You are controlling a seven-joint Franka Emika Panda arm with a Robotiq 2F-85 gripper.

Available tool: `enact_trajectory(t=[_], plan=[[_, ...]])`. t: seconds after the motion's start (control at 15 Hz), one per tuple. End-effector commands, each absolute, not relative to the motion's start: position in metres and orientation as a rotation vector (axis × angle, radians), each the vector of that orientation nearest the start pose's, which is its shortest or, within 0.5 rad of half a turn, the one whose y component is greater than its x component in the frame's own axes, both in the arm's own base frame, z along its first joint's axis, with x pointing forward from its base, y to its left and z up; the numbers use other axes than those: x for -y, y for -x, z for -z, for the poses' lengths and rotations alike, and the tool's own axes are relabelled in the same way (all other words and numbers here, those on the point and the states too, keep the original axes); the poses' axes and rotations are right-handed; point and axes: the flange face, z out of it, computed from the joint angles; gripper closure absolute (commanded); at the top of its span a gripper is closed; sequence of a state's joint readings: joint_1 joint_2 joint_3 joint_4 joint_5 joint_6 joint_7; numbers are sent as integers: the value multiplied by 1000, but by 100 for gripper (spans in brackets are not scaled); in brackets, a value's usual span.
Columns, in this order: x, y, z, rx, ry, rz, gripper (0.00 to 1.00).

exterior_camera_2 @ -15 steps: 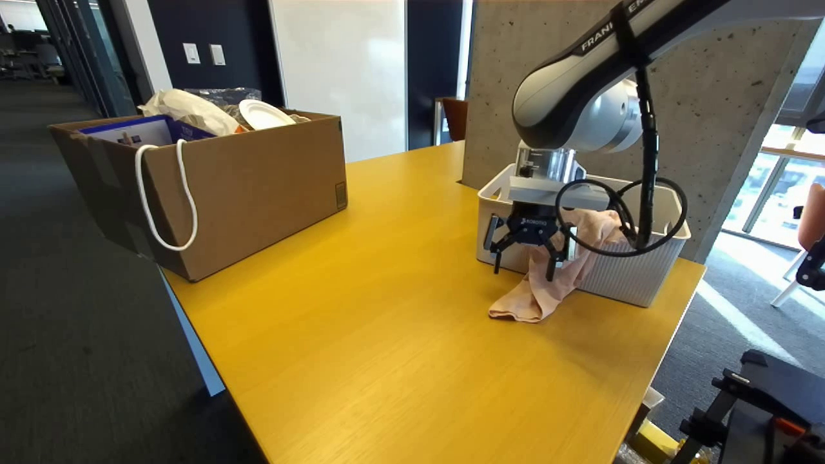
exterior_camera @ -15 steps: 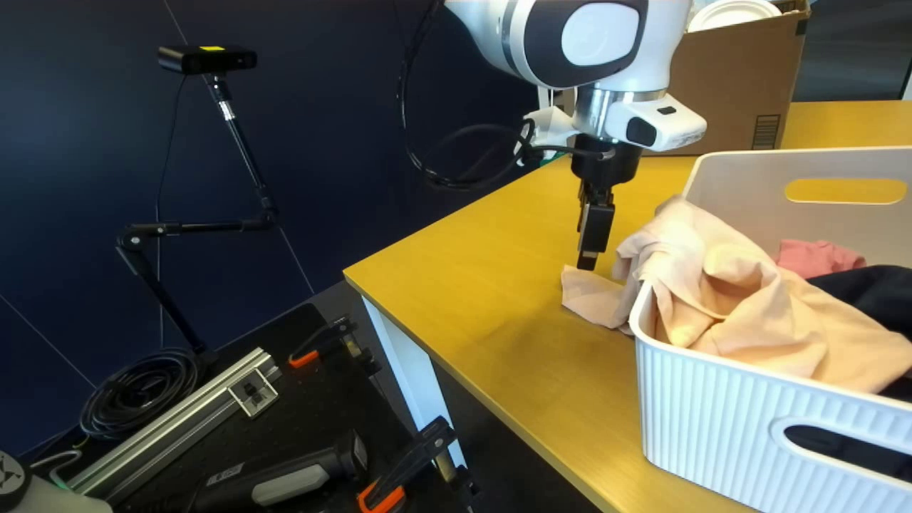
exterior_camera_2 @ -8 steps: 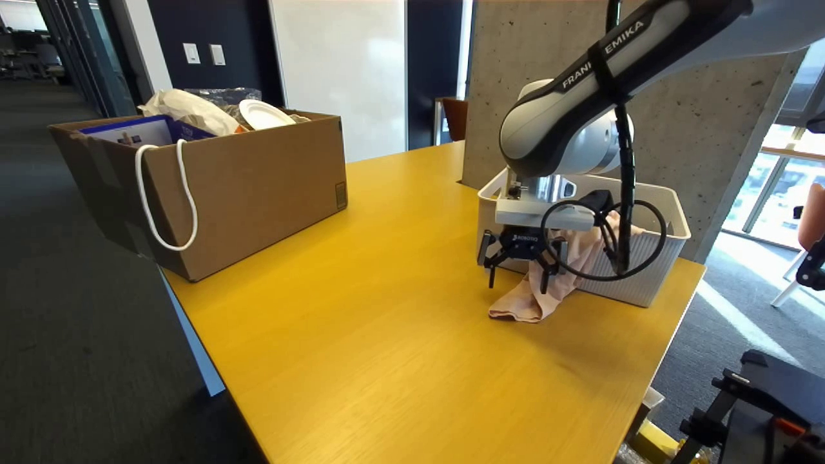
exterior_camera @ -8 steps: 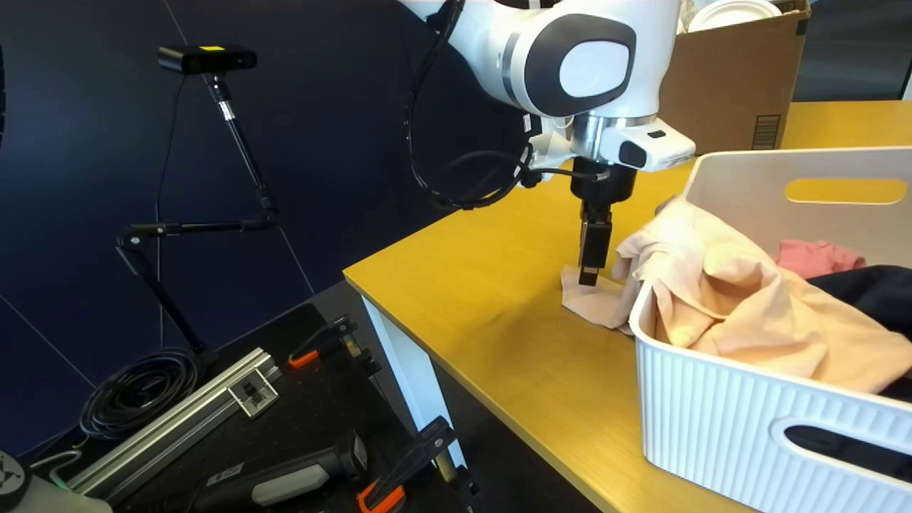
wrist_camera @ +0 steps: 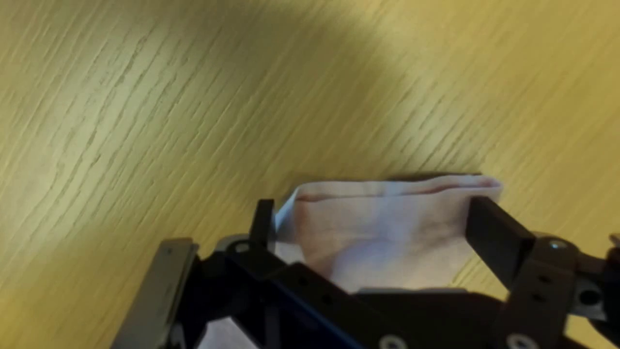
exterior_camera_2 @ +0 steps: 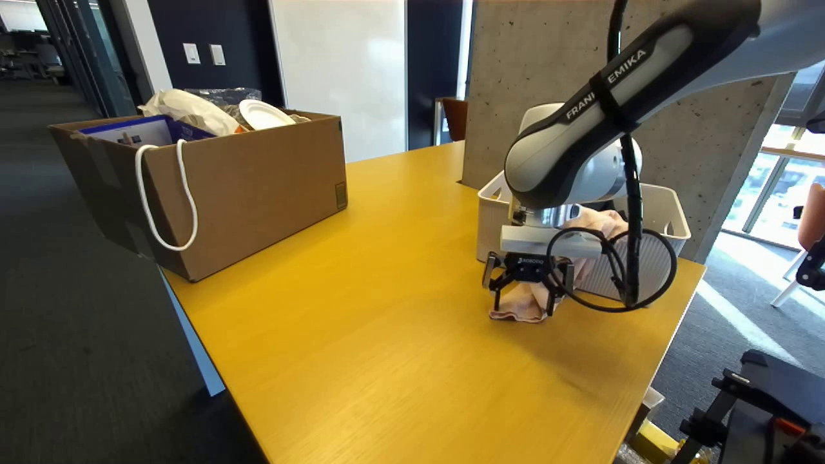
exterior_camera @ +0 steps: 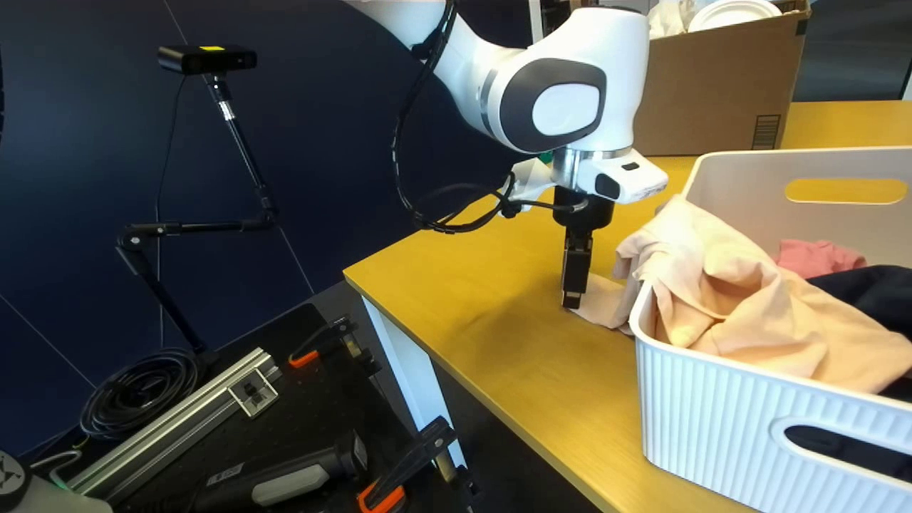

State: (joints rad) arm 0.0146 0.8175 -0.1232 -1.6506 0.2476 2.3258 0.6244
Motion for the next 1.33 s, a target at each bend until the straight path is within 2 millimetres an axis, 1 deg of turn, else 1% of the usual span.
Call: enact_trajectory(t=[0.0, 0.13, 0.2, 0.27, 0.4, 0.53, 0.6, 0.67, 0.73, 0.87, 1.0, 1.07, 1.13, 1.2, 1.27], plan=[[67, -641, -129, -1370, 2806, -138, 0], [77, -634, -128, -1386, 2808, -78, 0], [82, -631, -128, -1396, 2805, -58, 2], [86, -628, -129, -1399, 2808, -33, 27], [93, -624, -129, -1407, 2813, 17, 28], [97, -622, -130, -1408, 2820, 44, 43], [98, -621, -131, -1405, 2822, 65, 52], [97, -620, -130, -1398, 2830, 78, 59], [96, -620, -130, -1390, 2835, 90, 68], [87, -619, -130, -1370, 2845, 111, 81], [65, -621, -129, -1321, 2863, 117, 96], [53, -621, -130, -1285, 2877, 119, 100], [37, -622, -130, -1250, 2893, 123, 100], [25, -624, -130, -1214, 2907, 128, 100], [8, -622, -131, -1178, 2924, 128, 98]])
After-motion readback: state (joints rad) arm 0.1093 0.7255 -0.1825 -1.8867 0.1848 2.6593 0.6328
